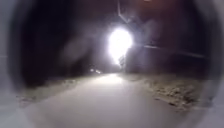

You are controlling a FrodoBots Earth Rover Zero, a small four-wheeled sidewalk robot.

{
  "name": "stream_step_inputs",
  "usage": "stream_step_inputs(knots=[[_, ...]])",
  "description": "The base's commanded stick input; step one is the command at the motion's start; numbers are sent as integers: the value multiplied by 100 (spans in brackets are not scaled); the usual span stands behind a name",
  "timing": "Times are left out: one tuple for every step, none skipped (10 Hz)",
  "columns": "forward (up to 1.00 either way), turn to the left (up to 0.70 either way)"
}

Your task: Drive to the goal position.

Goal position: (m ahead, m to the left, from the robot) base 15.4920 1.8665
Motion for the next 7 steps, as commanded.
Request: stream_step_inputs(knots=[[100, 0], [100, 0], [100, 0], [100, 0], [100, 0], [100, 8], [100, 27]])
